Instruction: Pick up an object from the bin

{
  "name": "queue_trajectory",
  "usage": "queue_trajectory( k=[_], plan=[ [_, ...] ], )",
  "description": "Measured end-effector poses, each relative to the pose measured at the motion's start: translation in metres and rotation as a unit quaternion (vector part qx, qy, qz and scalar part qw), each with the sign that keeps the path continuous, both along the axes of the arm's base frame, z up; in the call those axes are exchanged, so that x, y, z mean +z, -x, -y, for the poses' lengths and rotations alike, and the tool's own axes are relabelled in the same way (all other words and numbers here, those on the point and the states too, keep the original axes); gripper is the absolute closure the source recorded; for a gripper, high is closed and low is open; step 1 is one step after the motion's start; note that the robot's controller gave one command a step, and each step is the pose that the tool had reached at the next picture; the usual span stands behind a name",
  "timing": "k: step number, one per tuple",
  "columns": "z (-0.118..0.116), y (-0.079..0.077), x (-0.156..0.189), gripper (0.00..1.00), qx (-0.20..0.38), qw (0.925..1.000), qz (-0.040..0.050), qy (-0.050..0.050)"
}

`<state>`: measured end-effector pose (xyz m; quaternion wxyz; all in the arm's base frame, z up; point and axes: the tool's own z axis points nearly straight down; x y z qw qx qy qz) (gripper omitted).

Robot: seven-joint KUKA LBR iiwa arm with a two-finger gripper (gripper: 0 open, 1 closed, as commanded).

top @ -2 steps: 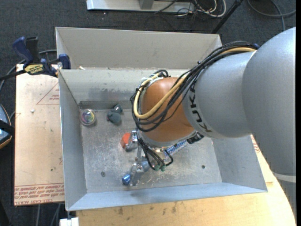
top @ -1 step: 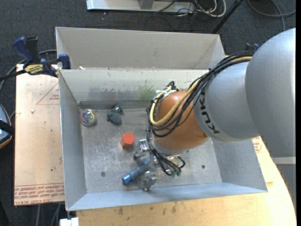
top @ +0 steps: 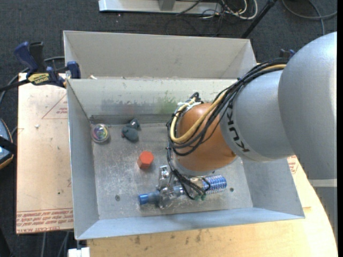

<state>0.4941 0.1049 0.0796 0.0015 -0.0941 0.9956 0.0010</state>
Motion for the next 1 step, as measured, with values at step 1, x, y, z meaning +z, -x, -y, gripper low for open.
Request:
queue_trajectory(
  k=[1],
  plan=[
    [0.0643, -0.0013, 0.1585, 1.0, 0.166, 0.9862, 0.0024, 0.002]
  ],
)
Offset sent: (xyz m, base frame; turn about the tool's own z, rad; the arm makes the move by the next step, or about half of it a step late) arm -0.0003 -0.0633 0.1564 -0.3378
